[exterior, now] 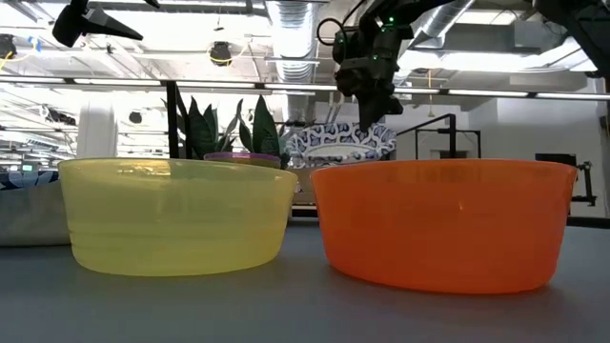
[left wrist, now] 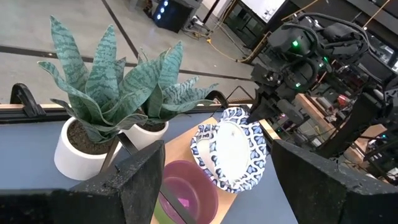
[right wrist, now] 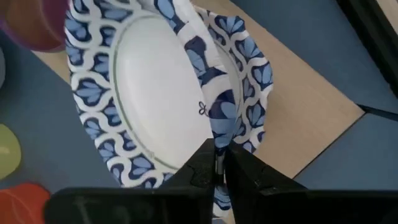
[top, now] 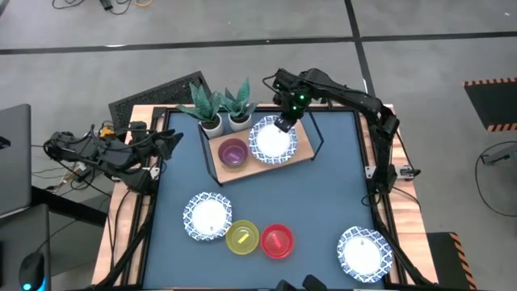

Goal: Place and stack bowls onto a shelf
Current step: Stack the white patterned bowl on top of the white patterned bowl on the shelf

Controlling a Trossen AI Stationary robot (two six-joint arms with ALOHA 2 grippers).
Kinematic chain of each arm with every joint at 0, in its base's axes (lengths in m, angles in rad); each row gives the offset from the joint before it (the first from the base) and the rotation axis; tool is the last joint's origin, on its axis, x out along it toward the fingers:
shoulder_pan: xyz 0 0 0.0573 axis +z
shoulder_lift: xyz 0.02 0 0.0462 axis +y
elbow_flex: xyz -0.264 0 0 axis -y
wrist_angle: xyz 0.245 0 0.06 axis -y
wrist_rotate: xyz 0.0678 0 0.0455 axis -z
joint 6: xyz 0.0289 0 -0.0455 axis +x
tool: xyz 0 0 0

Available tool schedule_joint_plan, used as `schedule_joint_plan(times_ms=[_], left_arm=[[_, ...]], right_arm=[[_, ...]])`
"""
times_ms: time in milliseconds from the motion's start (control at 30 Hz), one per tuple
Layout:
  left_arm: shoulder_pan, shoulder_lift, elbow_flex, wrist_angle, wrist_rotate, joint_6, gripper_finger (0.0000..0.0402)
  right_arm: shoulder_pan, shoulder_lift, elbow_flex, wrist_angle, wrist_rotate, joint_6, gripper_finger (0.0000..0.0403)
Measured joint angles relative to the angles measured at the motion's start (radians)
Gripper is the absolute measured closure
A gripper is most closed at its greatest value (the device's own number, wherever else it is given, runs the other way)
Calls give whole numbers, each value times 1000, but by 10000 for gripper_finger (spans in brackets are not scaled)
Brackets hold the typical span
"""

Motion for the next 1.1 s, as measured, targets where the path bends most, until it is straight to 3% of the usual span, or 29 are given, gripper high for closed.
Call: schedule_joint_plan(times_ms=[167, 533, 800, 933, 1100], left_arm=[[0, 0, 0, 0, 0, 1, 123], [0, 0, 0, 0, 0, 4, 123], [0, 0, 0, 0, 0, 3, 123], [0, 0, 0, -1, 0, 3, 123], [0, 0, 0, -6, 12, 4, 123]], right_arm=[[-2, 0, 0, 0, 0, -26, 315], [-2, -8, 0, 2, 1, -17, 196], [87, -110, 0, -202, -56, 19, 195], [187, -175, -3, -273, -13, 104, 199], [371, -299, -110, -258, 83, 267, 199]])
